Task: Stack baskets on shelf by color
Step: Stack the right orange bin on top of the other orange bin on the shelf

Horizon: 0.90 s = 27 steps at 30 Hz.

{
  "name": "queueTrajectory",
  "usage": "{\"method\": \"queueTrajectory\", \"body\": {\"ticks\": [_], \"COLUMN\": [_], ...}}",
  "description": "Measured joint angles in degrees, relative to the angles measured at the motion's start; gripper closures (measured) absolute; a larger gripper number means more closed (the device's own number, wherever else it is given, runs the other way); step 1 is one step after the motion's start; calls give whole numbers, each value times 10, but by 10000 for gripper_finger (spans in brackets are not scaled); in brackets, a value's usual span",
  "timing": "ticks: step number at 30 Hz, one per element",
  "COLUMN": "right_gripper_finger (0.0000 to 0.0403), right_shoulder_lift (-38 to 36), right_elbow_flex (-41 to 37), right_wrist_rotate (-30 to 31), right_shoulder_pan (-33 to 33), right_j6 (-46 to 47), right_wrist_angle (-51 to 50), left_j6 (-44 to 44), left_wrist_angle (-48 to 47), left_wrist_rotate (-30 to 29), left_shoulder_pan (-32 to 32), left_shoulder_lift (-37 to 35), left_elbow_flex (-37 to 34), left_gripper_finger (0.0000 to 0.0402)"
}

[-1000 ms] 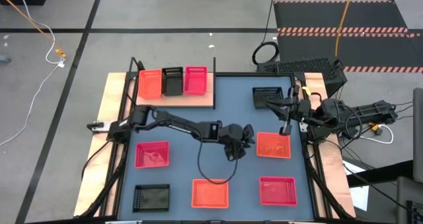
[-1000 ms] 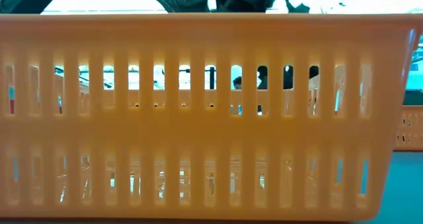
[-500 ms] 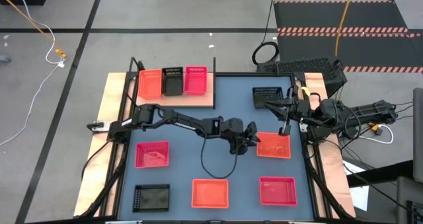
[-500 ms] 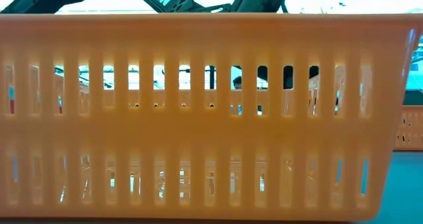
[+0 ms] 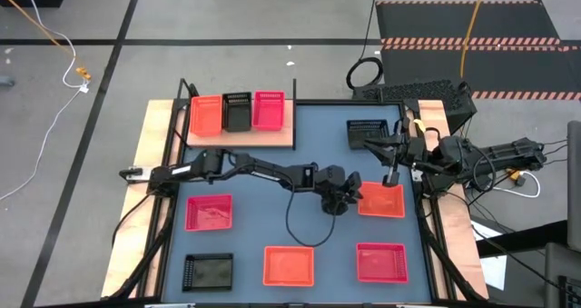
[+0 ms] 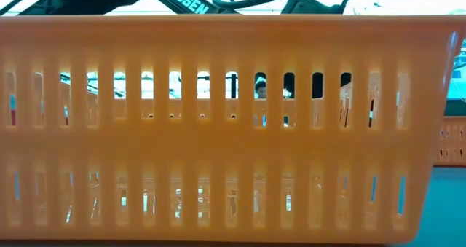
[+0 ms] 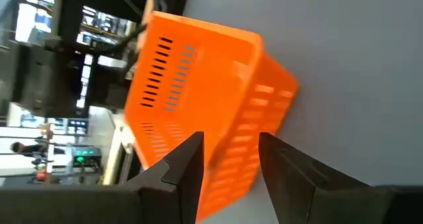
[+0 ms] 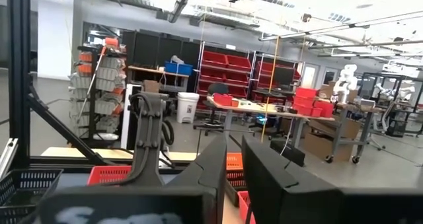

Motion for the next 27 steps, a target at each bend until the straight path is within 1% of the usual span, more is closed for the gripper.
{"method": "queueTrajectory", "body": {"ticks": [4, 12, 14, 17, 22, 23, 27], "right_gripper_finger": [357, 357, 357, 357, 357, 357, 357], "right_shoulder_lift": [0, 0, 0, 0, 0, 0, 0], "right_elbow_flex": [0, 0, 0, 0, 0, 0, 0], "right_wrist_rotate": [0, 0, 0, 0, 0, 0, 0], "right_shoulder_pan": [0, 0, 0, 0, 0, 0, 0], "right_j6": [-6, -7, -7, -8, -15, -15, -15], "right_wrist_angle": [0, 8, 10, 10, 10, 10, 10], "left_j6": [4, -2, -5, -16, -29, -40, -109], "left_wrist_angle": [-3, -46, -49, -53, -74, -79, -119], "left_wrist_rotate": [0, 11, 8, -14, -70, -86, -131], "left_shoulder_pan": [0, 0, -1, -5, -13, -16, -31], "left_shoulder_lift": [-1, -1, -1, -1, -3, -5, -29], "left_elbow_flex": [1, 1, 1, 1, 1, 1, 0], "left_gripper_finger": [254, 255, 260, 289, 376, 387, 383]}}
